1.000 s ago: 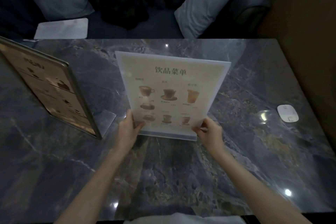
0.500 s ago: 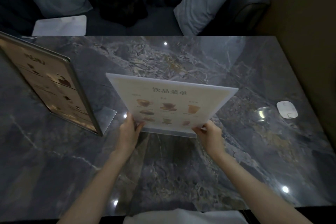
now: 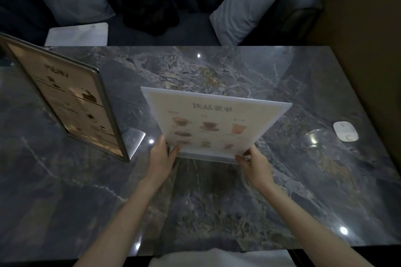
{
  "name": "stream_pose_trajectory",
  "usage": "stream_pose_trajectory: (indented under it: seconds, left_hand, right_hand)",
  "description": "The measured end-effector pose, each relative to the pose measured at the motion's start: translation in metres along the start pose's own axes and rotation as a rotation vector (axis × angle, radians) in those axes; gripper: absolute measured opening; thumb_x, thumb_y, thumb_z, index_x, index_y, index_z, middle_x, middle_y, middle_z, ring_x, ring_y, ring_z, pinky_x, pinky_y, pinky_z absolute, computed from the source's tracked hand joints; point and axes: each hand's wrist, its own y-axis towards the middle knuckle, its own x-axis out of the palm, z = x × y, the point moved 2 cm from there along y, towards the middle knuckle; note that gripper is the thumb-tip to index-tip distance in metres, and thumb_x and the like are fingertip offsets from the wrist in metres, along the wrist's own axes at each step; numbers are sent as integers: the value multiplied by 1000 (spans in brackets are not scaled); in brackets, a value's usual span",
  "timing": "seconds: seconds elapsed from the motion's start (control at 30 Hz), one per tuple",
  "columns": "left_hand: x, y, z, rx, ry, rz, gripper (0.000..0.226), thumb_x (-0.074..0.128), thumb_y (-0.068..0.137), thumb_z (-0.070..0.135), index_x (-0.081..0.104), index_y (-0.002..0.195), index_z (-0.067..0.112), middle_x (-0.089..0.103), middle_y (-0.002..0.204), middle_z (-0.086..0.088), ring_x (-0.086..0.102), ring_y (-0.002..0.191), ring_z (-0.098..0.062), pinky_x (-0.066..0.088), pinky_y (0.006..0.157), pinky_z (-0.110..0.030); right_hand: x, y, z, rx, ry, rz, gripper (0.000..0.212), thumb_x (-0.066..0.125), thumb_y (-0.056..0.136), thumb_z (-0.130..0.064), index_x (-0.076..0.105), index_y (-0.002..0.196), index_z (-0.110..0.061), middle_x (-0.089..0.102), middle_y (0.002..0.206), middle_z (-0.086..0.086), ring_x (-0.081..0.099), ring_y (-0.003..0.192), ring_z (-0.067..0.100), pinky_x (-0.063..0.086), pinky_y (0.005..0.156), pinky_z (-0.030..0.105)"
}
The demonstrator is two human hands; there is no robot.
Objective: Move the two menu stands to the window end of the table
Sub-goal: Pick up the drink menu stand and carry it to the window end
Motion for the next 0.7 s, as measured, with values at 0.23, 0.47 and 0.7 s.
stream_pose_trajectory:
  seconds: [0.23,0.47,0.7]
  left_hand:
    - [-12,-7,10,56,-109,42,32,58,89,16,50,116,1,60,109,-6,54,98,-18,39,78,-26]
    - [-13,-6,21,93,-190,110,15,52,92,25,45,84,15,54,75,-2,51,72,-22,35,57,-10]
    - [-8,21,52,193,-229,-43,23,55,90,32,50,83,11,58,76,-14,52,68,-26,42,64,-16]
  right_hand:
    - [-9,-1,-11,27,119,56,31,60,84,-11,50,113,-12,62,103,3,57,91,20,49,77,37]
    - [-16,-5,-25,-43,195,156,18,59,85,-3,62,102,-4,64,97,0,62,81,19,51,70,25]
    - [-35,-20,-20,9,228,365,10,62,82,-2,66,90,-2,65,88,0,62,73,15,49,68,27]
